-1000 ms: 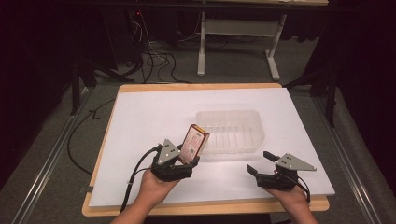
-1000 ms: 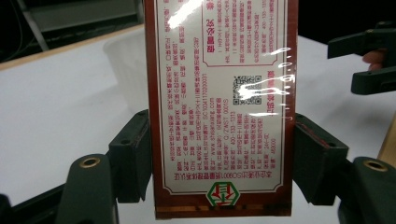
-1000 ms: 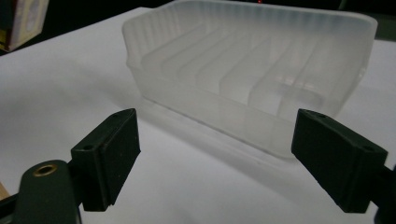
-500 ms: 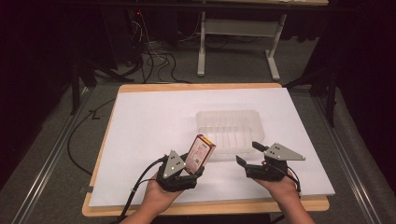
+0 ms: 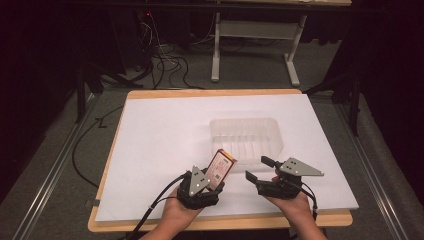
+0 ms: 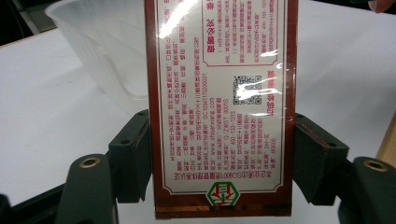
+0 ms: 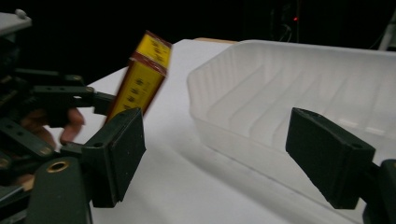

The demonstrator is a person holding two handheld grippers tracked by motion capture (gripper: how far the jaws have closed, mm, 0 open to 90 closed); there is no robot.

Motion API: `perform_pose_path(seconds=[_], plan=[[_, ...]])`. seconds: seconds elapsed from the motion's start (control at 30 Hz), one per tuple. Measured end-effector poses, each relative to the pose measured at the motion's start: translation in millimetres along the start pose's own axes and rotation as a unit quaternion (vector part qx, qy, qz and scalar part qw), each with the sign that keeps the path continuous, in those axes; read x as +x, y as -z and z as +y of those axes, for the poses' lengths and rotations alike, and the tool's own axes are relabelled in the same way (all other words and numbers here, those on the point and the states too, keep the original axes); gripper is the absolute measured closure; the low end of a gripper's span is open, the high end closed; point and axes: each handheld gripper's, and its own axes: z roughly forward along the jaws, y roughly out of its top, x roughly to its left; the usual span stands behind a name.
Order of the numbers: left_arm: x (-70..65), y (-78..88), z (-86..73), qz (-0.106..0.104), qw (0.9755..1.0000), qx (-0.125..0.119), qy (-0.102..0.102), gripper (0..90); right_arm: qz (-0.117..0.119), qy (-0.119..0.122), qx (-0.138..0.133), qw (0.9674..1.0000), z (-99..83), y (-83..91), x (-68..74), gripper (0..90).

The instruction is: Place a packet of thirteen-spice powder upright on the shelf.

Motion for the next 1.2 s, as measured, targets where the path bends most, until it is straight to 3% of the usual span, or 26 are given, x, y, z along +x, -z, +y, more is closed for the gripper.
perform_pose_path(seconds=[0.27,0.47,0.77,1.13,1.2], plan=[[-10.4,-5.3,0.0,-0.011,0.9999,0.0,-0.001,32.6,0.028,-0.022,0.006,0.9993,-0.6,-7.4,9.9,20.2],[-16.4,-6.6,0.6,-0.014,0.9999,-0.004,-0.003,32.6,0.045,-0.029,0.009,0.9985,-1.4,-14.9,18.1,25.5],[-27.2,-8.5,-0.3,-0.015,0.9996,-0.003,-0.021,32.5,0.065,-0.039,0.014,0.9971,-3.1,-20.4,22.7,43.4],[-25.3,-8.5,-0.5,-0.014,0.9997,-0.002,-0.017,32.5,0.078,-0.058,0.008,0.9953,-4.9,-22.7,26.0,60.7],[-25.4,-9.6,-1.1,-0.016,0.9997,0.0,-0.016,32.4,0.076,-0.049,0.008,0.9959,-4.5,-22.4,28.0,61.9]])
